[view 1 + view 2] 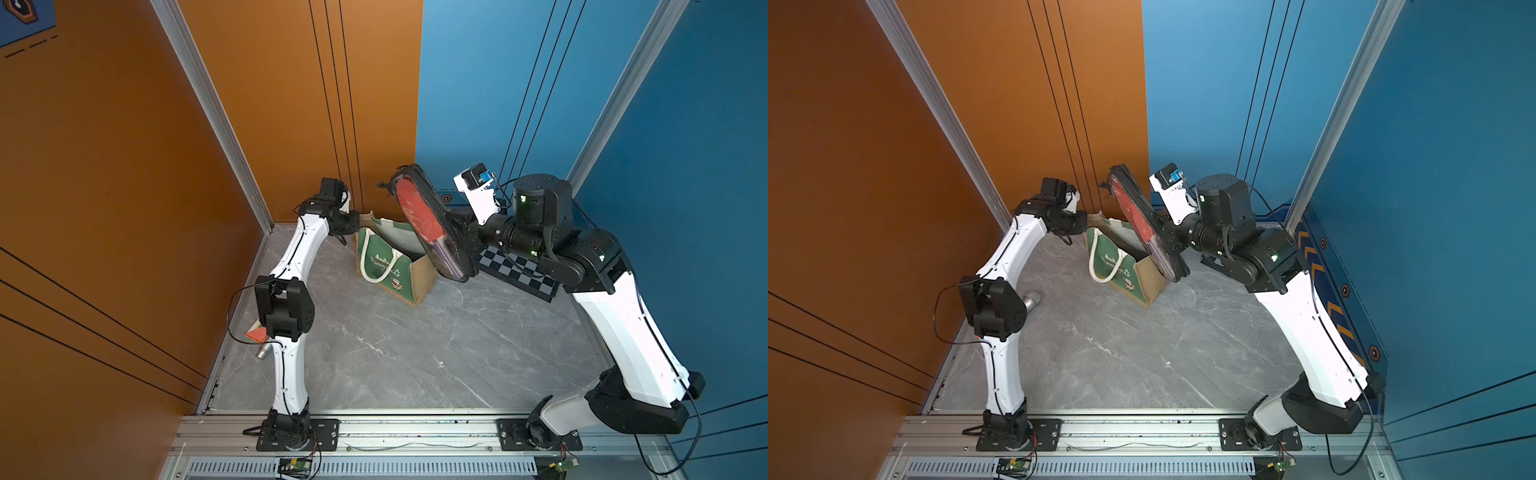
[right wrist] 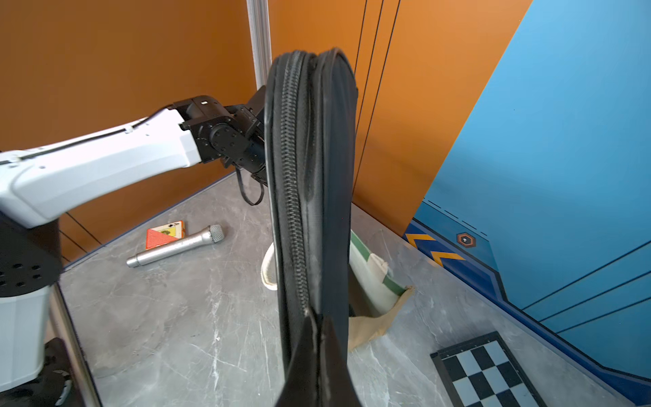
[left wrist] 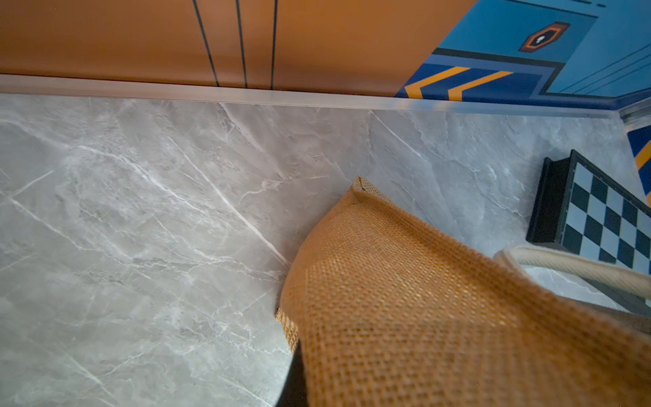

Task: Remove the ping pong set from the canvas bag
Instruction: Move the canvas bag to the center of the board, then place the ping pong set at the center of the board.

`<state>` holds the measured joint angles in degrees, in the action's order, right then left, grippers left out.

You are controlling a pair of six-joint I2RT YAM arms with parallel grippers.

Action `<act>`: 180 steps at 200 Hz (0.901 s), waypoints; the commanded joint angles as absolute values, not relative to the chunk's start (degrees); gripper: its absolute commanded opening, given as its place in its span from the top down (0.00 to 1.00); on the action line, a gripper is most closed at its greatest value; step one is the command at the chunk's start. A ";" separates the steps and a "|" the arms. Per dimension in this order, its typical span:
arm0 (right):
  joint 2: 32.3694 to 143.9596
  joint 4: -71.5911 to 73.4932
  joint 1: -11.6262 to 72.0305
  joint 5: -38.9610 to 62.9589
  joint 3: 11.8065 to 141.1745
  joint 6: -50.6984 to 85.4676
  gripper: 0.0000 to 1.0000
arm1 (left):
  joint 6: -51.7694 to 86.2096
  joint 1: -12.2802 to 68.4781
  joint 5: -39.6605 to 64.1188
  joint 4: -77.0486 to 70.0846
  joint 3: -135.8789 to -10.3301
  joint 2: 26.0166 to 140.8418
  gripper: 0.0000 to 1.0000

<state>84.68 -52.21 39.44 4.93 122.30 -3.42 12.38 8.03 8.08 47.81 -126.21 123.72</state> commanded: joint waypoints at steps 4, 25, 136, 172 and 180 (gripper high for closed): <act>81.43 -47.09 42.02 10.59 122.63 1.70 1.00 | 14.41 7.38 7.26 45.54 -128.81 125.10 1.00; 80.14 -46.51 43.50 13.36 119.58 4.88 1.00 | 14.83 7.22 7.65 45.49 -129.52 125.64 1.00; 77.72 -21.95 50.27 16.14 81.43 27.94 1.00 | 16.52 7.56 9.62 45.46 -129.23 125.30 1.00; 83.92 -9.45 51.79 16.10 74.04 35.55 1.00 | 16.48 7.91 9.87 45.47 -127.78 124.45 1.00; 85.24 -8.24 52.17 15.83 73.95 36.10 1.00 | 16.44 7.89 9.80 45.49 -127.51 124.29 1.00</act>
<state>82.81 -22.81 50.98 15.03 74.54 29.69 16.05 7.55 8.84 47.53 -128.57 125.78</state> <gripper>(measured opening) 0.048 0.046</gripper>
